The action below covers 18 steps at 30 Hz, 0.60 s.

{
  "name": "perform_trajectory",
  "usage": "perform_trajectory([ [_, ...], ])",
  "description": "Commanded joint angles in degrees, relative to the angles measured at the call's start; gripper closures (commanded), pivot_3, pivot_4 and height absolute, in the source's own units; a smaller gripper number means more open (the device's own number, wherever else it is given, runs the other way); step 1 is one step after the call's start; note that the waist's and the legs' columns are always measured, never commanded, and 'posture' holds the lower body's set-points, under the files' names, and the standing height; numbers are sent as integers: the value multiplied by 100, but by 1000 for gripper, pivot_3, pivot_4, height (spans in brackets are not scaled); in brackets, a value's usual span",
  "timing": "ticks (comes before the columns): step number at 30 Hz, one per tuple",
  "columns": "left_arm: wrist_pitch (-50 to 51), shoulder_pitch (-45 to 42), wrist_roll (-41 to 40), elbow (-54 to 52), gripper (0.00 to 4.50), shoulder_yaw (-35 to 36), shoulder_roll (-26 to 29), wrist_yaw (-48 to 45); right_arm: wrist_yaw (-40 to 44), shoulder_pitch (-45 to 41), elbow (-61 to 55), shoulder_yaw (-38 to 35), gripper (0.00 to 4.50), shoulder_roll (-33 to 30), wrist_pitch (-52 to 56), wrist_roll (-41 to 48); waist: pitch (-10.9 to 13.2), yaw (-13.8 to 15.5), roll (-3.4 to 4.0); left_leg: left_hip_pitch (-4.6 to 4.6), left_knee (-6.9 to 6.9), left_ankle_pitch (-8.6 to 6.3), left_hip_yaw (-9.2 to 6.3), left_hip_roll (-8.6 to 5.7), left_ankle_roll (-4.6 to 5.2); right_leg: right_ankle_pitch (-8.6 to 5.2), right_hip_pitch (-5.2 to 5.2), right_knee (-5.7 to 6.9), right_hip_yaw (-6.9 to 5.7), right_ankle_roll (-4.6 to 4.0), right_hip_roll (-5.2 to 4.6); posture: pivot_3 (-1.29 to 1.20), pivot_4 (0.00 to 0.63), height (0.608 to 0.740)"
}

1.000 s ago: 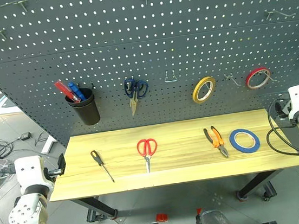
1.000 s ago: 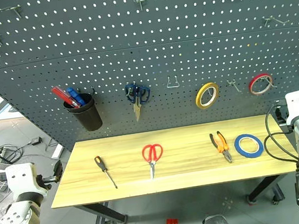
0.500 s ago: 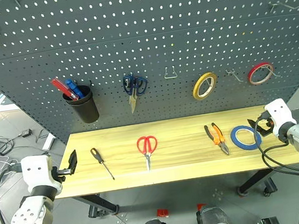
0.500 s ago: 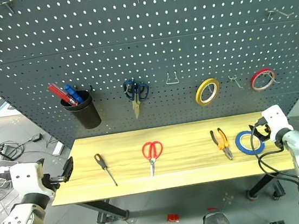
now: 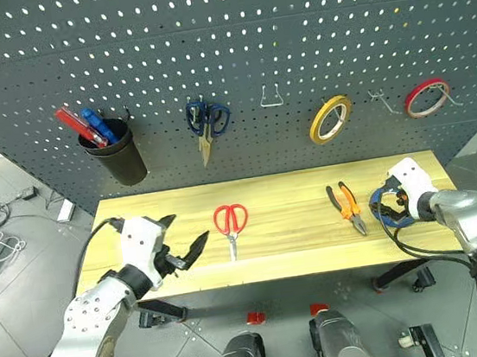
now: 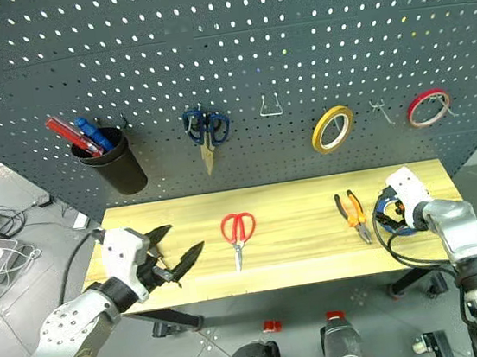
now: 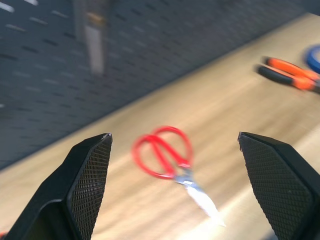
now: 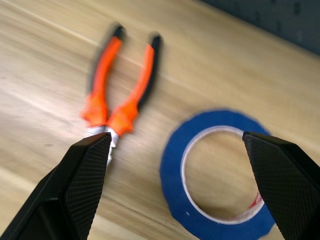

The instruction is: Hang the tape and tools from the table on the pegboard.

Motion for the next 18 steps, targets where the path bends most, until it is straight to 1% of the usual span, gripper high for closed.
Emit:
perform_trajectory([
  [1, 133, -121, -176, -311, 240, -279, 202, -411, -133, -349, 489, 41, 0, 87, 47, -141, 39, 3, -5, -1, 0, 1, 1, 1, -1, 1, -1, 0, 0, 0, 0, -326, 258, 740],
  [4, 205, -314, -288, -351, 240, -631, 342, -842, -21, -568, 931, 232, 0, 183, -43, -271, 140, 3, -7, -3, 0, 2, 11, 7, 0, 1, -1, -1, -2, 0, 0, -323, 271, 740],
  [7, 246, -611, -327, -301, 240, -923, 392, -1112, 69, -796, 1386, 380, 0, 265, -115, -368, 182, 3, -11, -5, 0, 1, 20, 12, 1, 0, -2, -4, -2, -1, 0, -321, 277, 740],
  [13, 105, -1374, -183, -5, 240, -1602, 483, -1765, 232, -1478, 2603, 621, 0, 379, -273, -616, 278, 1, -20, -5, 6, 5, 41, 21, -3, 2, -4, -2, 5, 3, 5, -314, 279, 740],
  [16, -165, -1797, 92, 341, 206, -1909, 399, -1923, 423, -1804, 3188, 756, 574, 432, -257, -761, 280, -2, -23, -4, 6, 8, 51, 33, -8, 3, -5, -3, 13, 2, 20, -316, 273, 740],
  [18, -257, -1917, 160, 465, 206, -1990, 341, -1952, 486, -1909, 3430, 834, 1214, 456, -352, -840, 281, -7, -25, -3, 6, 9, 57, 48, -10, 6, -6, -5, 19, -2, 35, -319, 269, 740],
])
